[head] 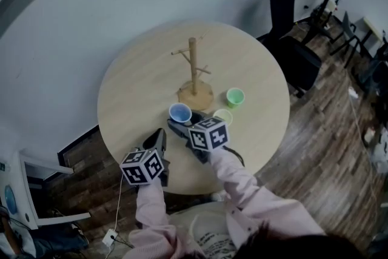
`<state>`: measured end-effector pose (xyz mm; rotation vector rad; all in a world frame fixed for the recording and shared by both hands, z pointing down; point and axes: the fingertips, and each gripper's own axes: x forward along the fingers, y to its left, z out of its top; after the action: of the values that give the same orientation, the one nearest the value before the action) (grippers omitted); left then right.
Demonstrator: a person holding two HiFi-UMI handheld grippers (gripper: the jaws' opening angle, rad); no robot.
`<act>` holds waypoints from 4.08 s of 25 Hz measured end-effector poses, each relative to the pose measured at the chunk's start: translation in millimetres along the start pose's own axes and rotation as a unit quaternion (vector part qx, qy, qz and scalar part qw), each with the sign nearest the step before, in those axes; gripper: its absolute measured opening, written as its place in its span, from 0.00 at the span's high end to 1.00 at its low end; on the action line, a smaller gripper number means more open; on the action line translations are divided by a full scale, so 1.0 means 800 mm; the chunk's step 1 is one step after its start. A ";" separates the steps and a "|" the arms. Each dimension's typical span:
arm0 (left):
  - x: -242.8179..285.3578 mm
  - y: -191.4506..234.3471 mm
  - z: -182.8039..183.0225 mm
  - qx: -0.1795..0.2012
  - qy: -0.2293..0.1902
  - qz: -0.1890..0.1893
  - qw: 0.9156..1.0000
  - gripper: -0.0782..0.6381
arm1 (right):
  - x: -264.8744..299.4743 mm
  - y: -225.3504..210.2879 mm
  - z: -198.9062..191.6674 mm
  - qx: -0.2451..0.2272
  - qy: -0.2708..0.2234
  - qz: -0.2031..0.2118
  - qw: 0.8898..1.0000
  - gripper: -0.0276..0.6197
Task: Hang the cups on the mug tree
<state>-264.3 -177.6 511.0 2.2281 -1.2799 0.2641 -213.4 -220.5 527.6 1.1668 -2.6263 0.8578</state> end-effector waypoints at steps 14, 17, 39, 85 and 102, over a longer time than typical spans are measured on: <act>0.009 0.008 0.026 0.013 -0.010 -0.011 1.000 0.87 | 0.026 -0.014 0.013 0.071 0.009 0.014 0.997 0.52; 0.012 0.008 0.030 0.012 -0.011 -0.008 1.000 0.87 | 0.029 -0.016 0.017 0.083 0.010 0.022 0.996 0.52; 0.034 -0.007 0.034 -0.005 -0.007 0.019 1.000 0.87 | 0.047 -0.042 0.041 0.162 0.040 0.071 0.983 0.51; 0.066 -0.020 0.041 0.014 0.007 0.037 0.999 0.87 | 0.048 -0.095 0.069 0.362 -0.009 0.157 0.919 0.51; 0.077 -0.024 0.040 0.019 0.015 0.041 0.999 0.87 | 0.044 -0.113 0.077 0.412 -0.033 0.195 0.890 0.50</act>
<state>-218.9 -233.3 503.7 2.1971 -1.3639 0.3535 -166.5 -325.5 529.1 0.7629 -2.6294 2.1903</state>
